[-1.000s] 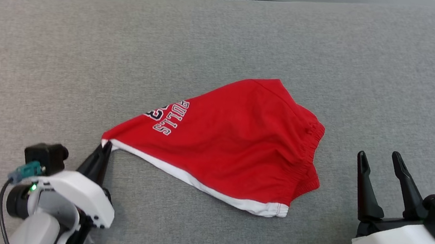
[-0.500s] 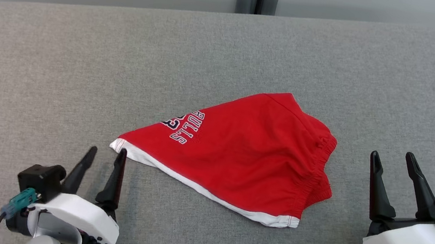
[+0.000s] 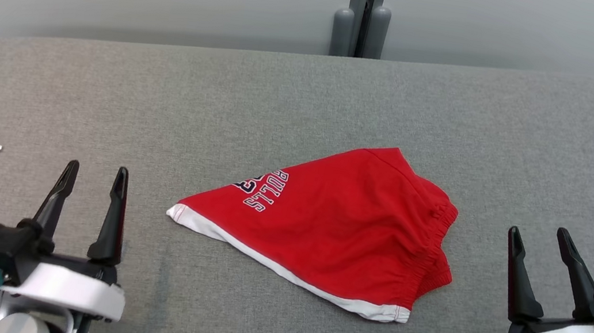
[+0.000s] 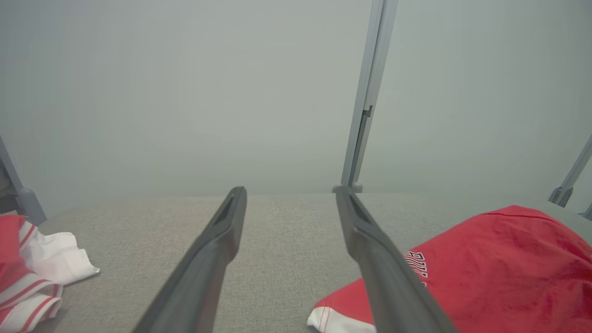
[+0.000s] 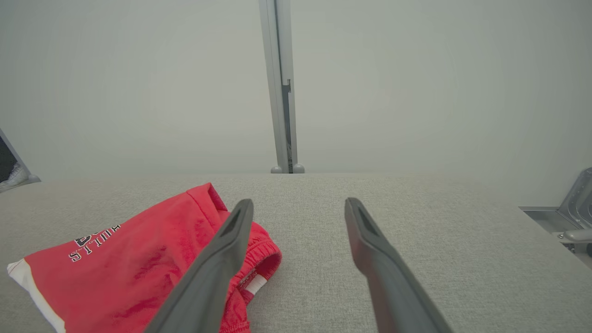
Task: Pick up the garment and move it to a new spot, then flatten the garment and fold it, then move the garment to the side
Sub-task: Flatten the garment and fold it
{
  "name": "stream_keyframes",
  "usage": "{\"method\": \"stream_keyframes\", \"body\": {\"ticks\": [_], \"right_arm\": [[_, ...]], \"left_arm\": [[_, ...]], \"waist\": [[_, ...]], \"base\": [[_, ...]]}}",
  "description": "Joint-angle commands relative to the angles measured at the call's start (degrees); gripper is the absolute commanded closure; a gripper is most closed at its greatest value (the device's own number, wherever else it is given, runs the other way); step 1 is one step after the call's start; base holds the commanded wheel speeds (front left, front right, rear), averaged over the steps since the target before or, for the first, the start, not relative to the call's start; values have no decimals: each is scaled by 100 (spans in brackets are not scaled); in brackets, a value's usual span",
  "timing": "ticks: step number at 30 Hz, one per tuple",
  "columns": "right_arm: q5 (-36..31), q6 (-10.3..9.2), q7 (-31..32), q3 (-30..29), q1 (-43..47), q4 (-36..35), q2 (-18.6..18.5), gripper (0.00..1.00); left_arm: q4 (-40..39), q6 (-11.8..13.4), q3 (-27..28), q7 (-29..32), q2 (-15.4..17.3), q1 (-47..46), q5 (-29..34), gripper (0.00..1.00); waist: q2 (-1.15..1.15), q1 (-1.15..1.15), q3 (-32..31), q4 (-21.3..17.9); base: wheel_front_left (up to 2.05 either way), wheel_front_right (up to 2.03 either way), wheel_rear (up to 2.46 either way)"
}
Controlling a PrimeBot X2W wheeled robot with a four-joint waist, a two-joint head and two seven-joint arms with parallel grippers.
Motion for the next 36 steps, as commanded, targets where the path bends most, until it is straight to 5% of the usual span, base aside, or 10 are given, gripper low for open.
{"method": "stream_keyframes", "body": {"ticks": [1, 28, 36], "right_arm": [[-52, -1, 31, -21, 103, -46, -23, 0], [44, -1, 108, -63, 385, -207, 32, 0], [34, -1, 124, -61, 205, -277, 33, 0]], "left_arm": [[-62, 36, 63, -33, 117, 134, 91, 0], [-336, 46, 12, 410, 352, 537, -175, 0], [-206, -301, -283, 748, 398, -207, -143, 0]], "waist": [[0, 0, -82, 39], [0, 0, -140, 106], [0, 0, 163, 166]], "base": [[0, 0, 0], [0, 0, 0], [0, 0, 0]]}}
